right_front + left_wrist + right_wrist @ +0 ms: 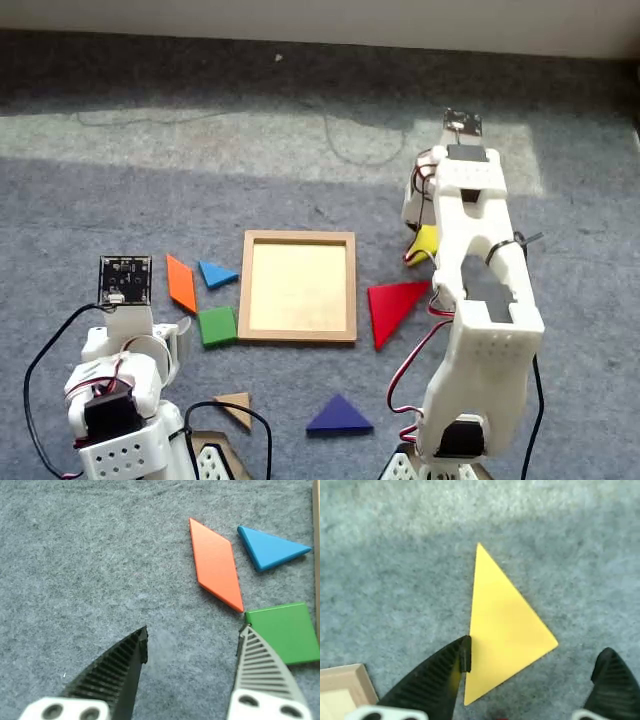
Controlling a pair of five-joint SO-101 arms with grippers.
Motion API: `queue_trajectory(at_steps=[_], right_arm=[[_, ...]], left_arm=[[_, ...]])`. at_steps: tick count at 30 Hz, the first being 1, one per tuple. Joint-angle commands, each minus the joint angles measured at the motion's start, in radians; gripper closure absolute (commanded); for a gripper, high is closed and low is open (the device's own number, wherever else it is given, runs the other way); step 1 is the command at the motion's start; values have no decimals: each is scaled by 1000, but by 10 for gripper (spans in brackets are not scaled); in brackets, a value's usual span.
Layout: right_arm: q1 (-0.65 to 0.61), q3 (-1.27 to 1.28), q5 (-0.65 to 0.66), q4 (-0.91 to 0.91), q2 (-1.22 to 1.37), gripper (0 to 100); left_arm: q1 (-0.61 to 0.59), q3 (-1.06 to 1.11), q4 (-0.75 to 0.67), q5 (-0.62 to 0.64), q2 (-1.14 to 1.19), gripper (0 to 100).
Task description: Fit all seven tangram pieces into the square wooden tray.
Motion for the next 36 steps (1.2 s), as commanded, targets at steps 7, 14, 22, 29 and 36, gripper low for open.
queue_trajectory(at_steps=[7,14,22,29,36], right_arm=[[-41,-44,-17,-42,-18,631],[-44,-53,-17,-61,76,631],[-21,-119,-17,2,96,631],[-24,-119,-14,8,96,729],[-24,-130,-12,70,162,732]], left_arm=[[-12,-8,-21,-5,-2,709],[-12,-8,-21,-5,-2,709],[-12,-8,-21,-6,-2,709],[-12,-7,-21,-6,-2,709],[-12,-7,-21,-6,-2,709]])
